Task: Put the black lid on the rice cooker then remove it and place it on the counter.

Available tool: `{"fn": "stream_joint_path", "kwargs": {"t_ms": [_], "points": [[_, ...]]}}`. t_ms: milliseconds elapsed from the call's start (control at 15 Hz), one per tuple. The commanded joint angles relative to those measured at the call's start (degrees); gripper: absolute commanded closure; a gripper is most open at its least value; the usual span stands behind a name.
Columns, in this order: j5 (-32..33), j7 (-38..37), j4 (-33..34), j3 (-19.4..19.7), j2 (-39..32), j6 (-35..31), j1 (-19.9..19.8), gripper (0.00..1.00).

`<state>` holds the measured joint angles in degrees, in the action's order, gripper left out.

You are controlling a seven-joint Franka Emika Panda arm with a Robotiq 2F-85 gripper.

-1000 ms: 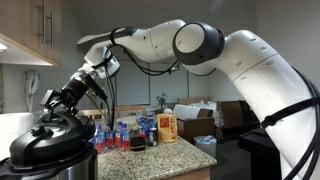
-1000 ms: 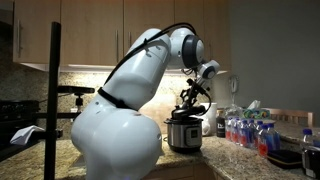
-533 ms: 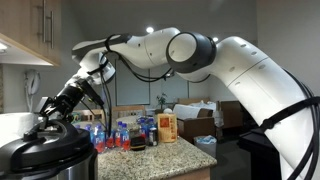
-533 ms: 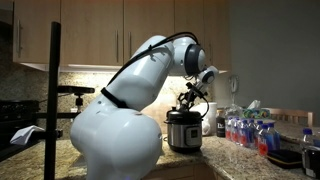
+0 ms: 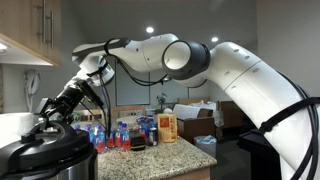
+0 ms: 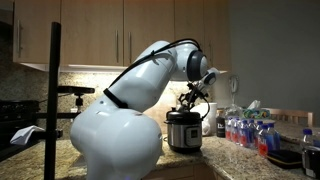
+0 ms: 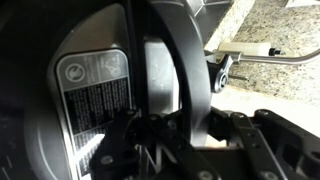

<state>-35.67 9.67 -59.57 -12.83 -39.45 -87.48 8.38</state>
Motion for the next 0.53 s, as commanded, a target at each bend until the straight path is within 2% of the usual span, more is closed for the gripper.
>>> {"fn": "stream_joint_path", "kwargs": {"t_ms": [0,467], "points": [[0.02,-1.87,1.18,0.08,0.26,1.95,-0.20,1.00],[0.34,-0.45,-2.87,1.05,4.45,1.15,-1.09,1.00]]}}
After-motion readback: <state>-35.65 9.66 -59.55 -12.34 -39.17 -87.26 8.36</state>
